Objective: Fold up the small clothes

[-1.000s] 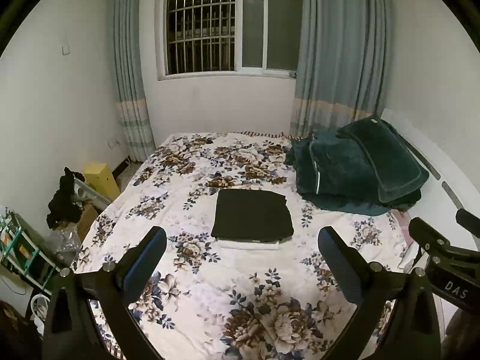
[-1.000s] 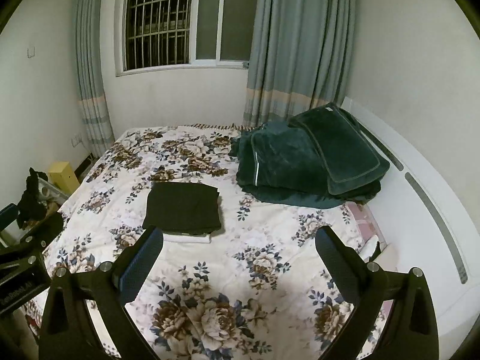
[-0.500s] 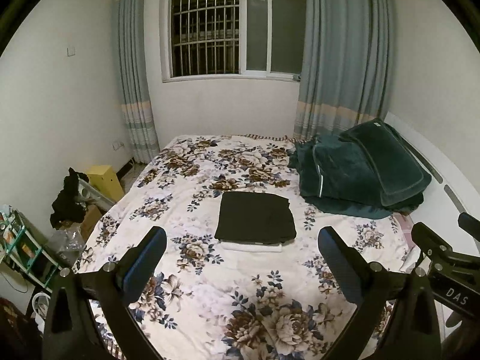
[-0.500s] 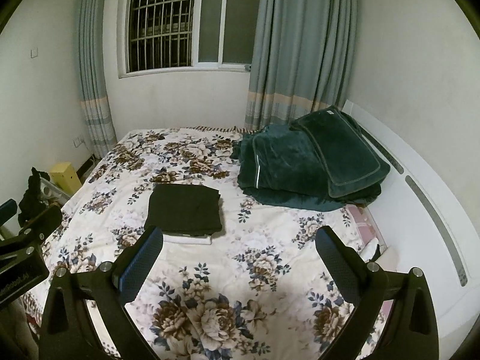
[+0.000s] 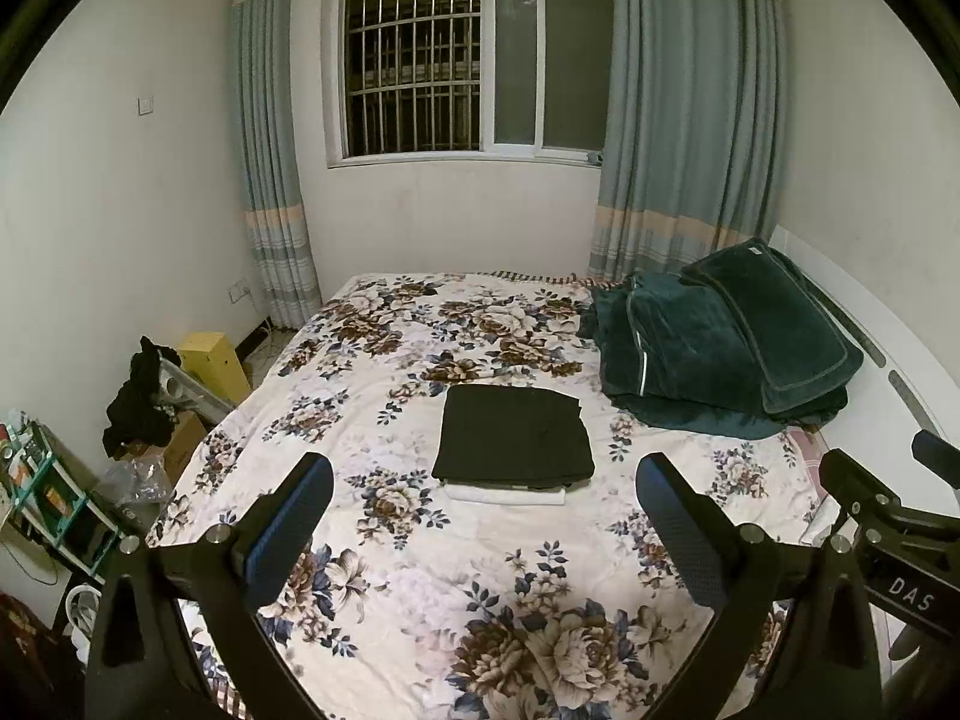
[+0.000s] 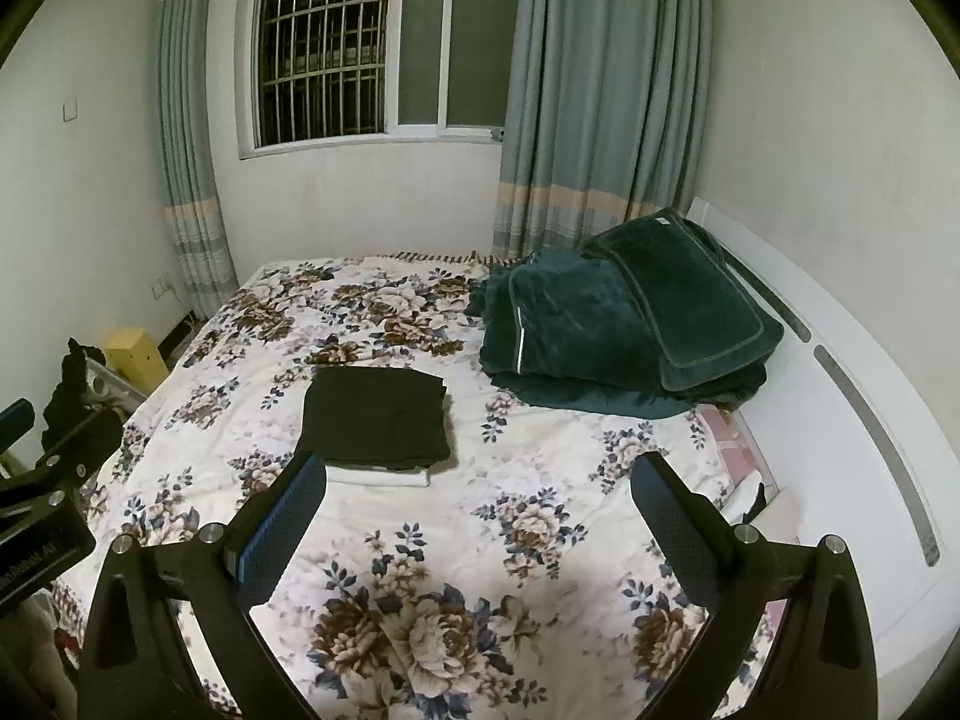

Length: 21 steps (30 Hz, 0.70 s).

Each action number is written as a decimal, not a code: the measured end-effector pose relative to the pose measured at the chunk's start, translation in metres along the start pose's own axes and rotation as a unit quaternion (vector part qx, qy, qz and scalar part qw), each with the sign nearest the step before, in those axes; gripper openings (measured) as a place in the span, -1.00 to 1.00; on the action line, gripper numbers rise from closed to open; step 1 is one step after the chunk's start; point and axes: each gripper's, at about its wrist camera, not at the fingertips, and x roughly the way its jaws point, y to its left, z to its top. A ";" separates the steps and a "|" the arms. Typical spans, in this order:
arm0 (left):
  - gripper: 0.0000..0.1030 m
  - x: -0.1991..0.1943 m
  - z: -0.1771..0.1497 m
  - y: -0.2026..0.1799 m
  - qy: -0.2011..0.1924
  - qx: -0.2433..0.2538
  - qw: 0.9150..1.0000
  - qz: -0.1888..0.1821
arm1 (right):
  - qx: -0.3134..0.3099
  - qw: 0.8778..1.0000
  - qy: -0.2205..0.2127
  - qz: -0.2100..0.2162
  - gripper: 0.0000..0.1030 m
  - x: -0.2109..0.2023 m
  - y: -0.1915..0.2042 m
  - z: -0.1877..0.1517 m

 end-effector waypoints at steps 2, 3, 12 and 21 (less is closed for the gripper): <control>1.00 -0.001 0.000 0.000 0.000 -0.001 1.000 0.000 | 0.002 1.000 0.000 -0.001 1.00 -0.002 0.000 -0.001; 1.00 -0.001 0.000 0.000 0.000 0.000 1.000 0.000 | 0.003 1.000 0.000 -0.001 1.00 -0.004 0.000 0.000; 1.00 -0.001 0.000 0.001 0.000 -0.001 1.000 -0.002 | 0.006 1.000 -0.001 -0.001 1.00 -0.007 0.002 -0.007; 1.00 -0.003 -0.001 0.003 0.000 -0.001 1.000 0.000 | 0.007 1.000 -0.003 0.000 1.00 -0.009 0.005 -0.007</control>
